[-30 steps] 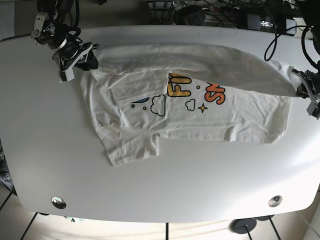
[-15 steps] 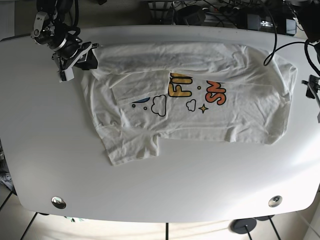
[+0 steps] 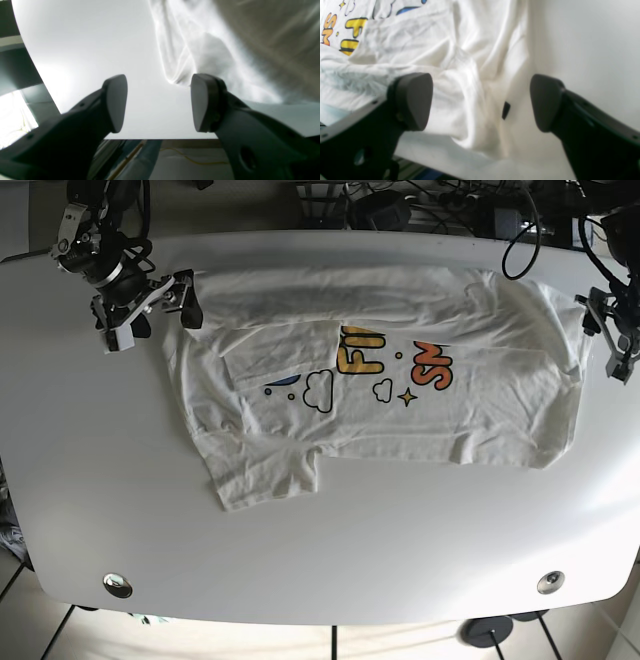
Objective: Fold the T-shirt properly
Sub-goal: 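Release the edge and regrasp the shirt's side edge with both grippers, then pull the grasped edge with both grippers to straighten the shirt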
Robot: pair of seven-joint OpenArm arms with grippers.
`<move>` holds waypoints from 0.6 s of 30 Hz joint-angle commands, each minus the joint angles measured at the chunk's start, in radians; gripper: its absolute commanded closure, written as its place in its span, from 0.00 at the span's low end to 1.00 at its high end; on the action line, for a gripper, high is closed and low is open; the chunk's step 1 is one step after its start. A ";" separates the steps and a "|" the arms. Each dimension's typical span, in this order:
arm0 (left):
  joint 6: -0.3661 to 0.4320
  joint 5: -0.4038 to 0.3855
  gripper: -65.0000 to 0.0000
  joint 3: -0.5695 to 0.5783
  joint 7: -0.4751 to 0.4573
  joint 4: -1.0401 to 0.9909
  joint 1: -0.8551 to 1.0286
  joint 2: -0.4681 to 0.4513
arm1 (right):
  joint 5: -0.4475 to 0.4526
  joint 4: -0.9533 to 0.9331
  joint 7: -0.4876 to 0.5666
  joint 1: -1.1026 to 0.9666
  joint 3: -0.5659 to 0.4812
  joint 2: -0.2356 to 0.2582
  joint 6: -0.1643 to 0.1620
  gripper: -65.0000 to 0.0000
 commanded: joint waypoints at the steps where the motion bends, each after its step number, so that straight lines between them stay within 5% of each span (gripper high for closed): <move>1: 0.000 0.006 0.43 -0.026 -0.061 -0.016 -0.005 -0.025 | 0.014 0.012 0.017 -0.031 0.003 0.009 0.006 0.19; 12: 0.000 0.008 0.43 -0.037 -0.347 -0.231 0.000 -0.025 | 0.012 -0.124 0.020 -0.078 -0.005 -0.015 0.006 0.34; 18: 0.000 0.006 0.43 0.020 -0.365 -0.306 -0.001 -0.026 | 0.012 -0.124 0.020 -0.078 -0.006 -0.017 0.008 0.41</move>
